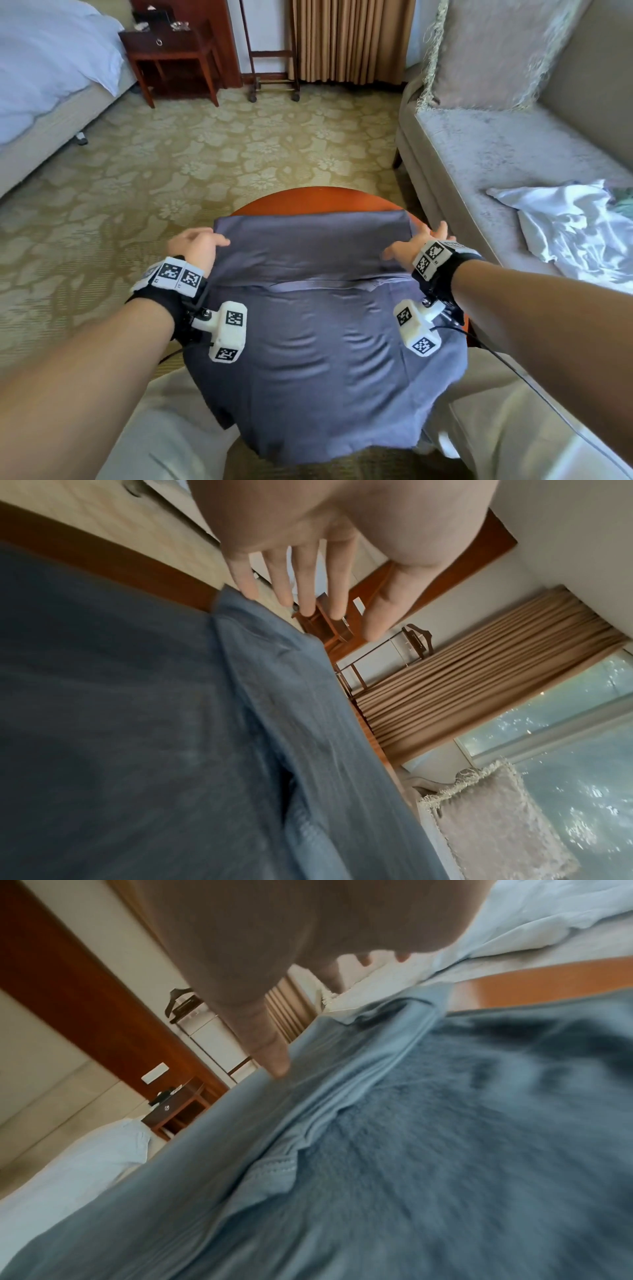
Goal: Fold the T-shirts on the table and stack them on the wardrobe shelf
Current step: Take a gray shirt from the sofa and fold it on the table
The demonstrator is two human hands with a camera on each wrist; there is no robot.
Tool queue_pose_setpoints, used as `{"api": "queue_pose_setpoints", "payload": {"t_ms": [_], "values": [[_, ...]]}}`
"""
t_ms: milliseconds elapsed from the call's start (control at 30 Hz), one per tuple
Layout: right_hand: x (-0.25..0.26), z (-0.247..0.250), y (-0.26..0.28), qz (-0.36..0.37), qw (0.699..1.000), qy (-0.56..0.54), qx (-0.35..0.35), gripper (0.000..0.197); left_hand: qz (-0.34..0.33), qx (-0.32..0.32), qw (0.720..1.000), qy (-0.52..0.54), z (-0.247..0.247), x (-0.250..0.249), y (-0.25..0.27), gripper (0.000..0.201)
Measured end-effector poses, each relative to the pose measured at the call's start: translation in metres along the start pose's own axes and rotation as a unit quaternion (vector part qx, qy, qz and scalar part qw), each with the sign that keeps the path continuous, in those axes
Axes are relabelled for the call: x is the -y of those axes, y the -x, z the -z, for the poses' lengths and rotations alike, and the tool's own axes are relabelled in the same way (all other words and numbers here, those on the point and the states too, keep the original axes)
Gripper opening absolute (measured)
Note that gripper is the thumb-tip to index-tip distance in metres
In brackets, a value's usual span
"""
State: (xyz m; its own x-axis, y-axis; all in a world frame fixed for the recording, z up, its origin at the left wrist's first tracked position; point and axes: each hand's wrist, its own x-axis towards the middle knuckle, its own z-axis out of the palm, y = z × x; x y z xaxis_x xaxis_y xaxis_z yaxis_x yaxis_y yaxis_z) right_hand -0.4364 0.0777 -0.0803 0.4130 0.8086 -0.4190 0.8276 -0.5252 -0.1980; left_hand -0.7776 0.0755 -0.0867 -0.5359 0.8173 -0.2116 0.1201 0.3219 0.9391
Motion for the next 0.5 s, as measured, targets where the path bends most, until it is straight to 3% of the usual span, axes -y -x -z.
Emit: {"api": "queue_pose_setpoints", "payload": {"t_ms": [33, 133, 167, 233, 267, 367, 500], "values": [[-0.009, -0.003, 0.002, -0.026, 1.0, -0.01, -0.006, 0.099, 0.031, -0.008, 0.999, 0.003, 0.007, 0.003, 0.006, 0.02], [-0.03, -0.009, 0.012, -0.031, 0.998, -0.016, 0.047, 0.077, 0.066, 0.042, 0.996, -0.05, 0.022, 0.044, -0.004, 0.073], [-0.037, -0.011, 0.02, -0.029, 0.996, -0.051, 0.072, 0.072, 0.079, 0.063, 0.993, -0.061, 0.027, 0.05, 0.005, 0.066], [-0.053, -0.02, 0.029, -0.009, 0.997, -0.034, 0.068, 0.069, 0.104, 0.073, 0.989, -0.07, 0.037, 0.045, 0.049, 0.035], [-0.06, -0.024, 0.034, 0.015, 0.997, -0.021, 0.066, 0.064, 0.105, 0.074, 0.989, -0.071, 0.042, 0.047, 0.066, 0.029], [-0.08, -0.037, 0.054, -0.004, 0.979, -0.173, 0.103, 0.051, 0.127, 0.092, 0.986, -0.063, 0.049, 0.063, 0.095, 0.035], [-0.094, -0.051, 0.072, -0.02, 0.96, -0.255, 0.112, 0.048, 0.168, 0.078, 0.983, -0.021, 0.059, 0.074, 0.109, 0.012]]}}
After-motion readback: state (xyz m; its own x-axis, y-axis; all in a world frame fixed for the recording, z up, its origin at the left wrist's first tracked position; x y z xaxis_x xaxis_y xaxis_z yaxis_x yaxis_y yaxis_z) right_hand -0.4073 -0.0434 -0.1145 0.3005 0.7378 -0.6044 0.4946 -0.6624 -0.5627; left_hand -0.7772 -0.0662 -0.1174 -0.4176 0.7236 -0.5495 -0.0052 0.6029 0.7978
